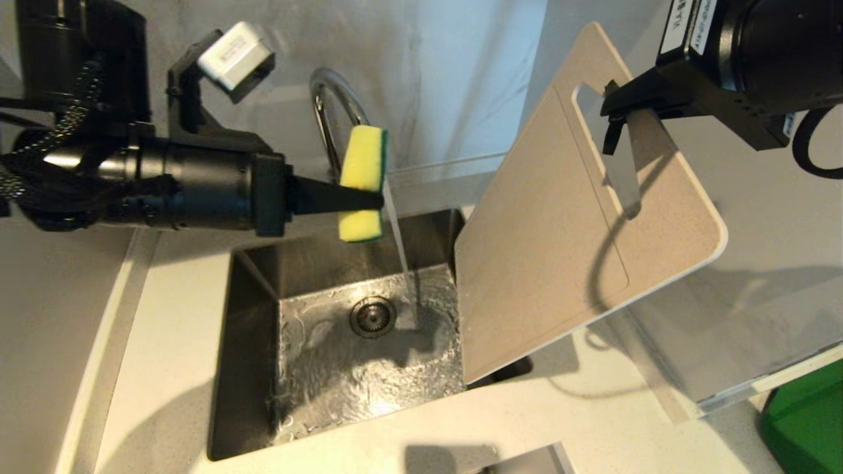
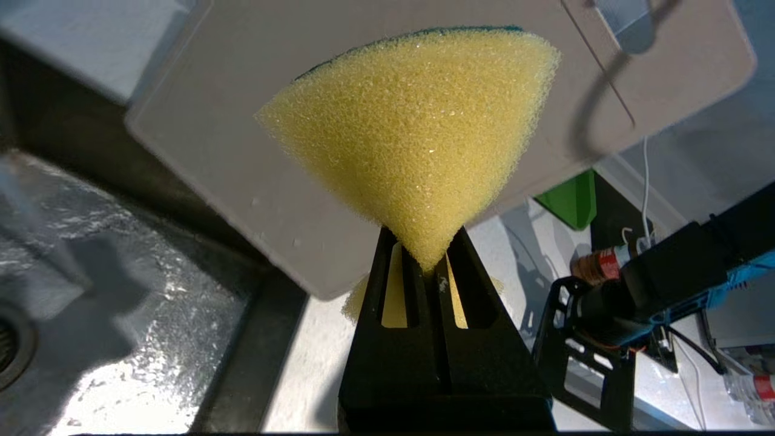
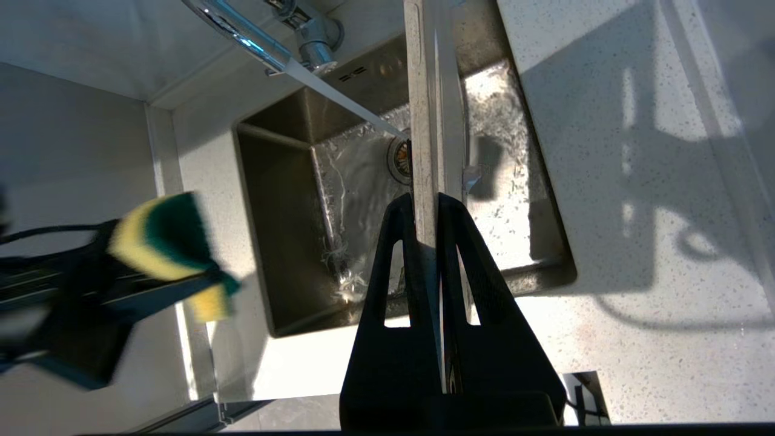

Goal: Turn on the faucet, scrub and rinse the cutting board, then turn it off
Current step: Put down the cutting board

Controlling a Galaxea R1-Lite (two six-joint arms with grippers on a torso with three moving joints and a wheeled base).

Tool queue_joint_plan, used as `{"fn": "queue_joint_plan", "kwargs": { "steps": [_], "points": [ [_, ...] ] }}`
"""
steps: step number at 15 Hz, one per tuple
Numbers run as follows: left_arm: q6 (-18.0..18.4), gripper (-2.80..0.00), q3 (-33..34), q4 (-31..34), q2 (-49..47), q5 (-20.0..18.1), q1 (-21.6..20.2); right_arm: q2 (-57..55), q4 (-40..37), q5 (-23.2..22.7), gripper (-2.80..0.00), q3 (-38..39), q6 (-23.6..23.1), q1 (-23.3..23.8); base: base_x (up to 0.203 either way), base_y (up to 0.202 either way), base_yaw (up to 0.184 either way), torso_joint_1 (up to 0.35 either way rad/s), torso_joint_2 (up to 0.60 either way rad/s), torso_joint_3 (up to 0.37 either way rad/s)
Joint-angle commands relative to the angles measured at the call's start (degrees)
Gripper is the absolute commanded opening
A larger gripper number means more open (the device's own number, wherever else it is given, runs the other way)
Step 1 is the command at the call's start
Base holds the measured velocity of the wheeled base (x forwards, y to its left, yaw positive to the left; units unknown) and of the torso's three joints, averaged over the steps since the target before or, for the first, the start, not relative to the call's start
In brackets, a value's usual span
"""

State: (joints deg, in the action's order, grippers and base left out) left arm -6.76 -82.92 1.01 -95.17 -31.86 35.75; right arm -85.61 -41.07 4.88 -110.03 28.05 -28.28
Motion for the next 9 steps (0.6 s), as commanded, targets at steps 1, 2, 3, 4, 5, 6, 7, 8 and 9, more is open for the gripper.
{"fn": "queue_joint_plan", "kwargs": {
  "steps": [1, 2, 3, 4, 5, 6, 7, 8, 9],
  "points": [
    [-0.31, -2.80, -5.11, -0.23, -7.83, 0.33, 2.80, 0.10, -0.15, 0.05, -2.80, -0.09, 0.16, -0.06, 0.000, 0.000, 0.000, 0.000, 0.00, 0.000],
    [-0.57, -2.80, -7.23, -0.27, -10.05, 0.41, 3.63, 0.12, -0.15, 0.05, -2.80, -0.09, 0.16, -0.02, 0.000, 0.000, 0.000, 0.000, 0.00, 0.000],
    [-1.15, -2.80, -9.47, -0.26, -12.24, 0.45, 4.46, 0.18, -0.06, -0.04, -2.80, -0.09, 0.25, -0.04, 0.000, 0.000, 0.000, 0.000, 0.00, 0.000],
    [-2.30, -2.80, -11.85, -0.25, -14.17, 0.45, 5.34, 0.18, -0.06, -0.04, -2.80, -0.09, 0.32, -0.10, 0.000, 0.000, 0.000, 0.000, 0.00, 0.000],
    [-3.39, -2.80, -14.13, -0.23, -15.94, 0.42, 6.09, 0.18, -0.06, -0.04, -2.80, -0.09, 0.52, -0.02, 0.000, 0.000, 0.000, 0.000, 0.00, 0.000],
    [-4.33, -2.80, -16.32, -0.22, -17.59, 0.41, 6.64, 0.17, 0.04, -0.04, -2.80, -0.09, 1.15, -0.02, 0.000, 0.000, 0.000, 0.000, 0.00, 0.000],
    [-5.23, -2.80, -18.26, -0.16, -19.27, 0.40, 7.15, 0.10, 0.12, -0.04, -2.80, -0.09, 1.39, -0.10, 0.000, 0.000, 0.000, 0.000, 0.00, 0.000],
    [-5.87, -2.80, -19.71, -0.11, -20.62, 0.40, 7.69, 0.10, 0.20, -0.05, -2.80, -0.09, 1.39, -0.11, 0.000, 0.000, 0.000, 0.000, 0.00, 0.000],
    [-6.11, -2.80, -20.60, 0.02, -21.50, 0.40, 8.19, 0.10, 0.29, -0.13, -2.80, -0.09, 1.39, -0.11, 0.000, 0.000, 0.000, 0.000, 0.00, 0.000]
  ]
}}
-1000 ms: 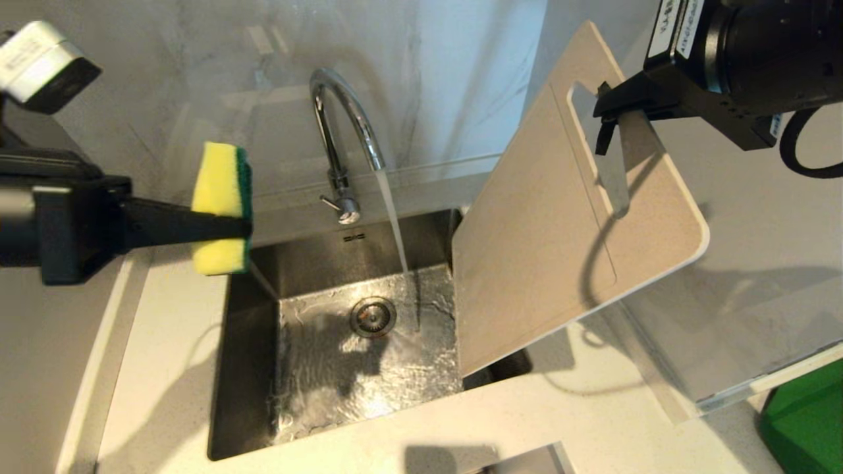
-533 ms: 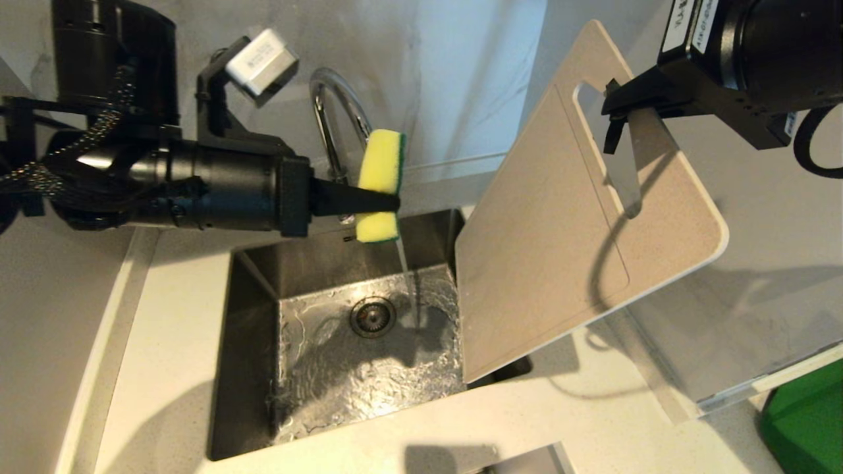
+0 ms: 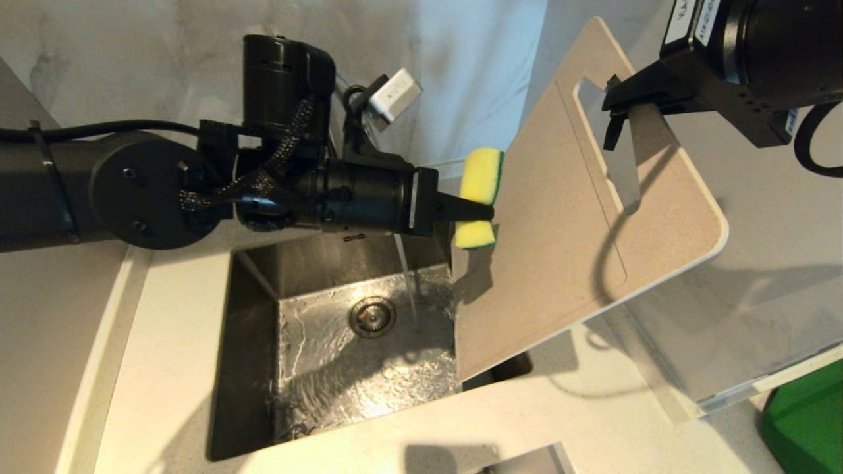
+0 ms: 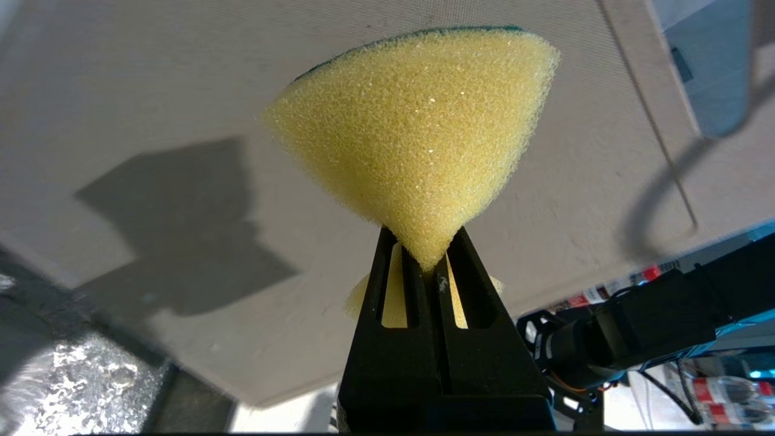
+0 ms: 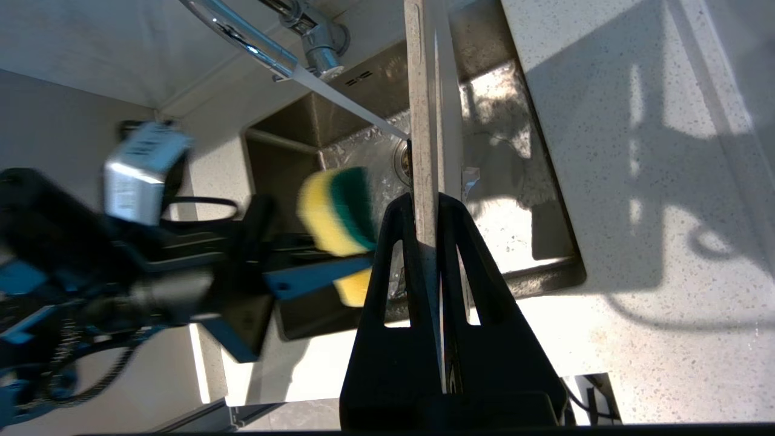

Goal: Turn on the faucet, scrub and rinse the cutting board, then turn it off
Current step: Put down the cutting board

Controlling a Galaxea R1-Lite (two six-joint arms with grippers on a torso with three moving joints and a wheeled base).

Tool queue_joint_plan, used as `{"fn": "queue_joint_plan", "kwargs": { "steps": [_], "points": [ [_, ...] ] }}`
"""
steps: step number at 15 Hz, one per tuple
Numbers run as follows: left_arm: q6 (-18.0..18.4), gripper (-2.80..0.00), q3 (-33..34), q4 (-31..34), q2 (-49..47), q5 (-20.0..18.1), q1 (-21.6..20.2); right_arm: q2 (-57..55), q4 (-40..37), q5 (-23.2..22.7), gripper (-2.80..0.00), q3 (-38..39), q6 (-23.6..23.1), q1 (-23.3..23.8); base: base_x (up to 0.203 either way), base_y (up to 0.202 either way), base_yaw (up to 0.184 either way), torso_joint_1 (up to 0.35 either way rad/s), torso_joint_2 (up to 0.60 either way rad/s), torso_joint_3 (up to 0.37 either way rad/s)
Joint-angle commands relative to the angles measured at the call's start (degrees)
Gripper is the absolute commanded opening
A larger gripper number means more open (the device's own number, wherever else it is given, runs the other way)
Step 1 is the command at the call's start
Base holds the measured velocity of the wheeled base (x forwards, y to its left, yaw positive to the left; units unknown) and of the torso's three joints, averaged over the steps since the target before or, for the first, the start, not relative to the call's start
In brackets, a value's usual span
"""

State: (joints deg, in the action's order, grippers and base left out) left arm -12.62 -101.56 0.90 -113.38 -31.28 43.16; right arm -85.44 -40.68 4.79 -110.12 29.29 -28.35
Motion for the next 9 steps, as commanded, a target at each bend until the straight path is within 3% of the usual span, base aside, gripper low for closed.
{"fn": "queue_joint_plan", "kwargs": {
  "steps": [1, 5, 9],
  "points": [
    [-0.29, -2.80, -2.42, 0.23, -4.11, -0.19, 1.10, 0.01, -0.10, -0.04, -2.80, -0.01, 0.15, -0.04, 0.000, 0.000, 0.000, 0.000, 0.00, 0.000],
    [-0.30, -2.80, -4.70, 0.68, -7.03, -0.19, 1.93, 0.01, -0.10, -0.13, -2.80, -0.27, 0.15, -0.04, 0.000, 0.000, 0.000, 0.000, 0.00, 0.000],
    [-0.30, -2.80, -2.48, 0.77, -7.16, -0.19, 1.94, 0.41, -0.08, -0.11, -2.80, -0.45, 0.24, 0.05, 0.000, 0.000, 0.000, 0.000, 0.00, 0.000]
  ]
}}
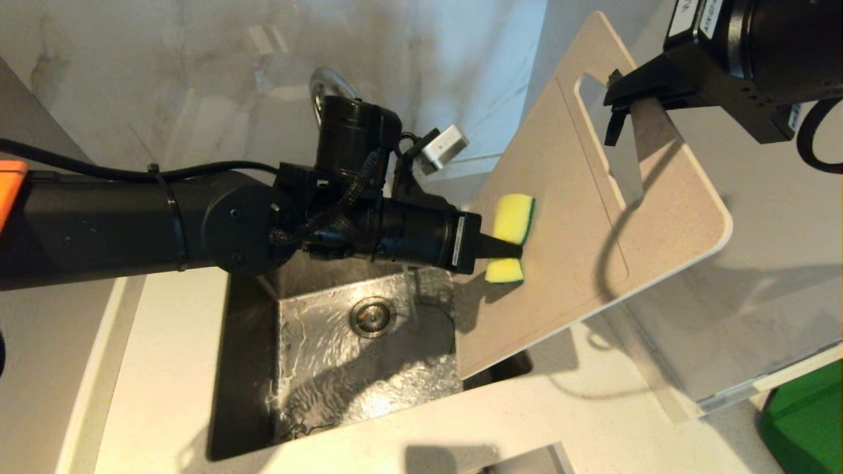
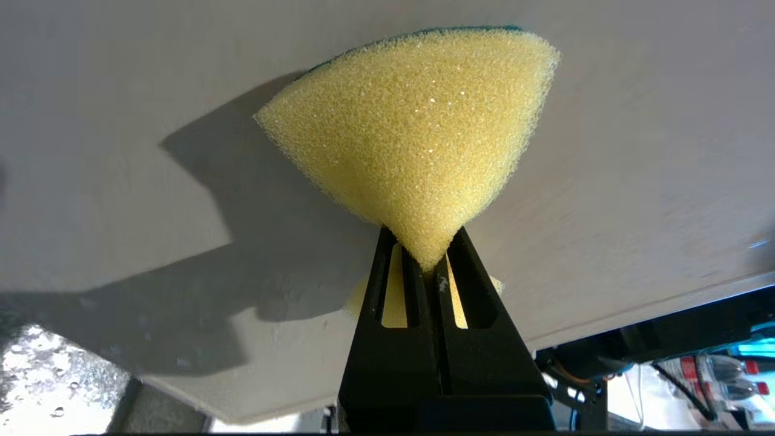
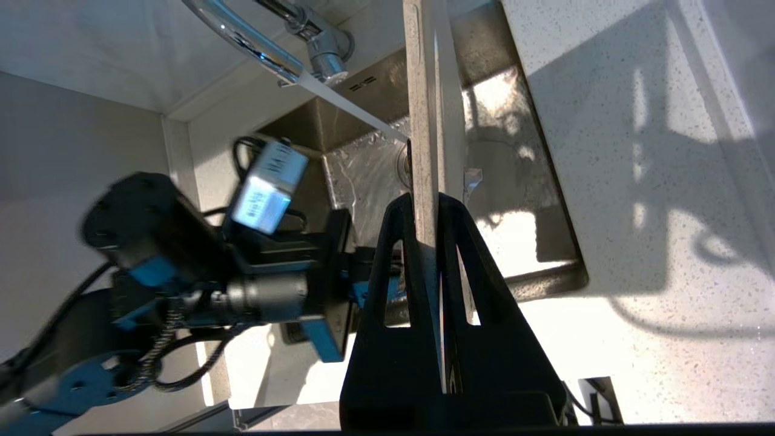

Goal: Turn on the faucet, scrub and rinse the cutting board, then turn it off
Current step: Put down the cutting board

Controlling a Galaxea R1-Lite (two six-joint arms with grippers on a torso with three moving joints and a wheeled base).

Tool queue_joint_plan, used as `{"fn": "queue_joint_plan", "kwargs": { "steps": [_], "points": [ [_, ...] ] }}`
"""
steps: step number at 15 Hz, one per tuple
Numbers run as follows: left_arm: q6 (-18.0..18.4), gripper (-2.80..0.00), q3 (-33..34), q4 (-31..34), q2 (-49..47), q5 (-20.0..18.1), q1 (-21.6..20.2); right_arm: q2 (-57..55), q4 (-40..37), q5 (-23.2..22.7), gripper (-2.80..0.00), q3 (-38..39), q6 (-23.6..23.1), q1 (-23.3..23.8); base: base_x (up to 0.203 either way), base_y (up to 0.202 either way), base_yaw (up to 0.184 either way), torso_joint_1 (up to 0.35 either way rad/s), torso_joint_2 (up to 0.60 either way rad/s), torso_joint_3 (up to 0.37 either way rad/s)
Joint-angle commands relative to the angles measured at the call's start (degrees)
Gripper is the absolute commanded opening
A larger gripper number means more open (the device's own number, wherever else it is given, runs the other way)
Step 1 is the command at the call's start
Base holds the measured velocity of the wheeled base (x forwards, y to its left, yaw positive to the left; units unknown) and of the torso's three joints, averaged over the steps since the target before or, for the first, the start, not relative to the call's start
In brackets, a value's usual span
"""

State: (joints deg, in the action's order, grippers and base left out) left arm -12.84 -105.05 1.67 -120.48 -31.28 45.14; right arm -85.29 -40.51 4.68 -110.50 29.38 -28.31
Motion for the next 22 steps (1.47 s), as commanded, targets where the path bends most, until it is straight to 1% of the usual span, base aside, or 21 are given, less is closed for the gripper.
{"fn": "queue_joint_plan", "kwargs": {
  "steps": [1, 4, 7, 11, 12, 13, 15, 16, 19, 22],
  "points": [
    [-0.02, -2.80, 1.99, -0.05, 0.14, -0.18, -0.05, 0.38, -0.18, 0.02, -2.80, -0.07, 0.15, 0.01, 0.000, 0.000, 0.000, 0.000, 0.00, 0.000],
    [0.28, -2.80, 7.59, -0.60, 1.57, -0.16, -0.05, 0.65, -0.18, -0.02, -2.80, -0.16, 0.15, 0.01, 0.000, 0.000, 0.000, 0.000, 0.00, 0.000],
    [0.43, -2.80, 15.51, -1.61, 3.79, 0.05, -0.21, 0.65, -0.18, -0.02, -2.80, -0.16, 0.06, -0.02, 0.000, 0.000, 0.000, 0.000, 0.00, 0.000],
    [0.50, -2.80, 28.42, -7.58, 8.64, 0.08, -1.13, 0.82, -0.27, -0.02, -2.80, -0.16, 0.06, 0.01, 0.000, 0.000, 0.000, 0.000, 0.00, 0.000],
    [0.49, -2.80, 30.65, -8.96, 10.54, 0.08, -1.39, 0.82, -0.27, -0.02, -2.80, -0.07, 0.13, -0.01, 0.000, 0.000, 0.000, 0.000, 0.00, 0.000],
    [0.43, -2.80, 31.38, -9.49, 12.33, 0.05, -1.62, 0.82, -0.27, -0.02, -2.80, -0.07, 0.15, -0.06, 0.000, 0.000, 0.000, 0.000, 0.00, 0.000],
    [0.21, -2.80, 31.15, -9.31, 16.19, 0.01, -1.78, 1.35, -0.27, -0.09, -2.80, -0.07, 0.15, -0.09, 0.000, 0.000, 0.000, 0.000, 0.00, 0.000],
    [0.13, -2.80, 29.76, -9.04, 17.09, 0.01, -1.76, 1.58, -0.27, -0.06, -2.80, -0.07, 0.15, -0.67, 0.000, 0.000, 0.000, 0.000, 0.00, 0.000],
    [0.06, -2.80, 21.04, -4.68, 15.70, -0.07, -1.73, 2.99, -0.54, -0.02, -2.80, -0.03, 0.15, -2.25, 0.000, 0.000, 0.000, 0.000, 0.00, 0.000],
    [0.09, -2.80, 10.27, -1.34, 9.17, -0.09, -1.62, 4.01, -0.73, -0.02, -2.80, 0.09, 0.24, -2.63, 0.000, 0.000, 0.000, 0.000, 0.00, 0.000]
  ]
}}
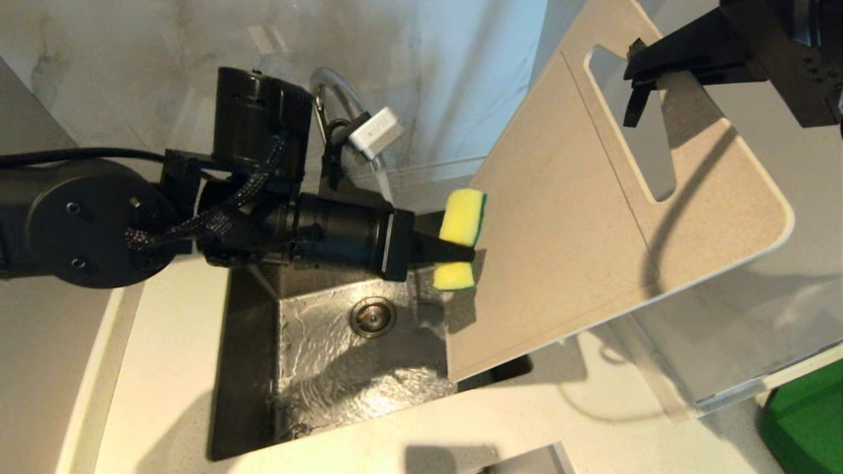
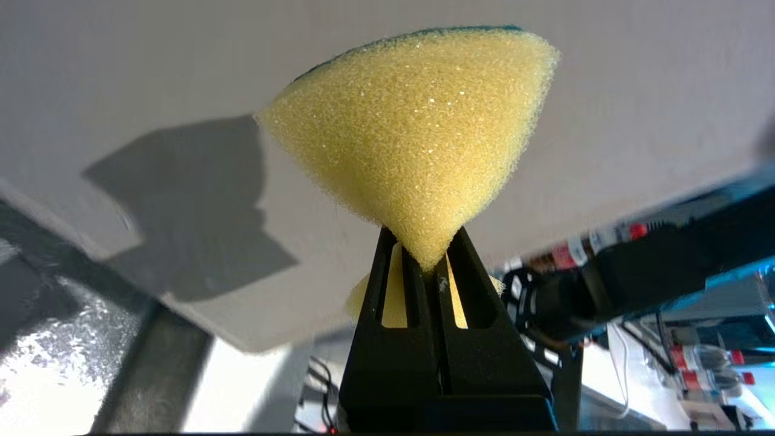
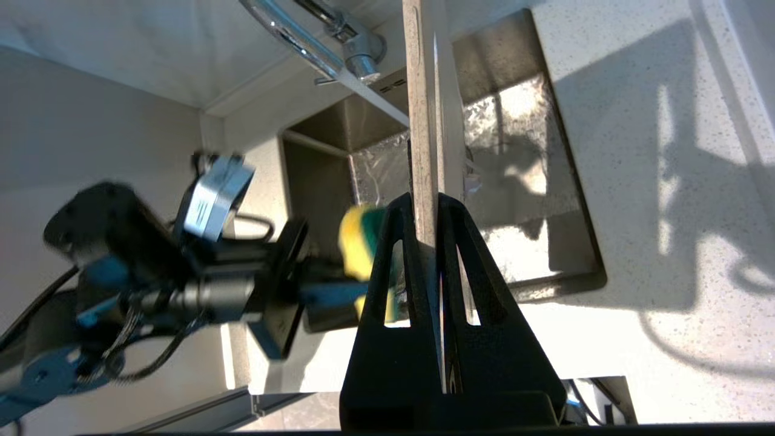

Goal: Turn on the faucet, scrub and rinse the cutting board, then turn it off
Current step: Put down the cutting board

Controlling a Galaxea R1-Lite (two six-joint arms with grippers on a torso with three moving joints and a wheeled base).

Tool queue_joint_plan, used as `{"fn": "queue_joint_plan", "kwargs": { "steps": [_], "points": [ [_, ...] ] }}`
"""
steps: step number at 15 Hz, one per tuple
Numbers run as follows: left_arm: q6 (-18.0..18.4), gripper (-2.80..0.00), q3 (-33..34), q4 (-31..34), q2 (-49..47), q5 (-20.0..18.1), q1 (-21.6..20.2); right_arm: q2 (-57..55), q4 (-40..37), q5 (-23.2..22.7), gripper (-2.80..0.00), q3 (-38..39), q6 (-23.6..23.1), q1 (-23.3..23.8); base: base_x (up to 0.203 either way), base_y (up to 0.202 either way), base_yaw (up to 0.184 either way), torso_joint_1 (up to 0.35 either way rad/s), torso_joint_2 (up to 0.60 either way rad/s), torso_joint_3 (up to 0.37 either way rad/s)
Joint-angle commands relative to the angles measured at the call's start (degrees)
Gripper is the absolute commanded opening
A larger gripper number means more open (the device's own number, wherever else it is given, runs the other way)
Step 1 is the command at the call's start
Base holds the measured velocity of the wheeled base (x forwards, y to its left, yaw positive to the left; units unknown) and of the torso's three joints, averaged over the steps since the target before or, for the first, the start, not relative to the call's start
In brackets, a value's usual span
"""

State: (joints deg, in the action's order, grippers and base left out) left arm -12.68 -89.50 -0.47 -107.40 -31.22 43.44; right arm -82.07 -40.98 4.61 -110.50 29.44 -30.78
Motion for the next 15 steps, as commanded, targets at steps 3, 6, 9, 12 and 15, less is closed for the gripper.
{"fn": "queue_joint_plan", "kwargs": {
  "steps": [3, 6, 9, 12, 15],
  "points": [
    [-0.07, -2.80, -16.34, 4.99, -11.17, -0.16, 0.09, 1.60, -0.41, 0.05, -2.80, 0.25, 0.10, -0.24, 0.000, 0.000, 0.000, 0.000, 0.00, 0.000],
    [0.05, -2.80, -23.85, 8.62, -17.21, -0.15, 0.07, 2.07, -0.50, 0.05, -2.80, 0.19, 0.09, -0.24, 0.000, 0.000, 0.000, 0.000, 0.00, 0.000],
    [0.16, -2.80, -23.88, 9.05, -18.96, -0.16, 0.07, 2.17, -0.44, 0.00, -2.80, 0.19, 0.12, -0.24, 0.000, 0.000, 0.000, 0.000, 0.00, 0.000],
    [0.30, -2.80, -22.33, 9.09, -18.61, -0.08, -0.10, 2.07, -0.41, -0.04, -2.80, 0.10, 0.09, -0.24, 0.000, 0.000, 0.000, 0.000, 0.00, 0.000],
    [2.09, -2.80, -15.31, 8.66, -15.77, -0.07, -1.20, 1.91, -0.24, -0.04, -2.80, 0.10, 0.09, -0.24, 0.000, 0.000, 0.000, 0.000, 0.00, 0.000]
  ]
}}
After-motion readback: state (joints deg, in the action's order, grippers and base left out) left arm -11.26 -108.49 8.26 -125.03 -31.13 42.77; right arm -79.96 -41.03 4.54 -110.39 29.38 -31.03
